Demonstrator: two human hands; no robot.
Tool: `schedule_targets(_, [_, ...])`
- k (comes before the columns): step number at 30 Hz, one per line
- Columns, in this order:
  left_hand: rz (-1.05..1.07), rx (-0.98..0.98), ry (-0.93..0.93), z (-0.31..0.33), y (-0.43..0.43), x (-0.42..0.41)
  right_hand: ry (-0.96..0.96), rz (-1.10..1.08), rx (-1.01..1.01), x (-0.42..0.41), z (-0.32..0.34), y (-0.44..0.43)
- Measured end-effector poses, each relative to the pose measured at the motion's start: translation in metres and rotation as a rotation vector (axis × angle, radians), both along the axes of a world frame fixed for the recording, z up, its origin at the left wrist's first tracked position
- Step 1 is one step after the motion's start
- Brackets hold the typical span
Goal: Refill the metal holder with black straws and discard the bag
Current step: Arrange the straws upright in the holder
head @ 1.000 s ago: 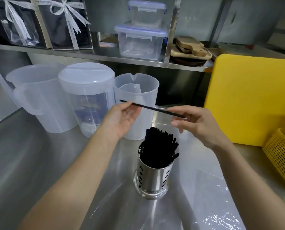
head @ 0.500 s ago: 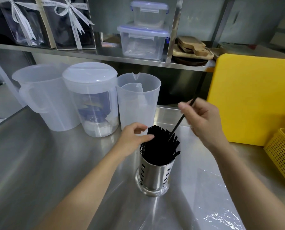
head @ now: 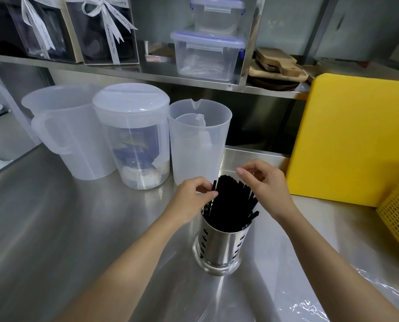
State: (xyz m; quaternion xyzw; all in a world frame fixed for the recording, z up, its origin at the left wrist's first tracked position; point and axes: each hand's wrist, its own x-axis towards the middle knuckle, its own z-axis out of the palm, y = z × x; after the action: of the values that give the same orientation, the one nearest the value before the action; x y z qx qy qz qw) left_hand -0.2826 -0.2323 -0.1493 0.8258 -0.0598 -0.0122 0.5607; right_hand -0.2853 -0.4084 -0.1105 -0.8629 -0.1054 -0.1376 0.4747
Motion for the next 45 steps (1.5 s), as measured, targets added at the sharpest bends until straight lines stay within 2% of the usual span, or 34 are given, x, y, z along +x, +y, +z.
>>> schedule_targets(19, [-0.075,0.182,-0.030,-0.005,-0.010,0.000,0.084,0.067,-0.001,0.006,-0.013,0.002])
schedule_targets(23, [-0.075,0.300,-0.135,-0.001,-0.011,-0.002,0.105,0.091,-0.013,0.007,-0.012,0.001])
schedule_targets(30, [-0.135,0.496,-0.137,0.007,-0.015,0.000,0.129,0.106,-0.018,0.011,-0.013,0.001])
schedule_targets(37, [-0.184,0.365,-0.121,0.003,-0.007,0.002,0.115,0.203,-0.112,0.010,-0.008,-0.002])
schedule_targets(45, [-0.189,0.390,-0.164,0.014,-0.010,0.000,0.030,0.160,-0.146,0.010,-0.003,0.007])
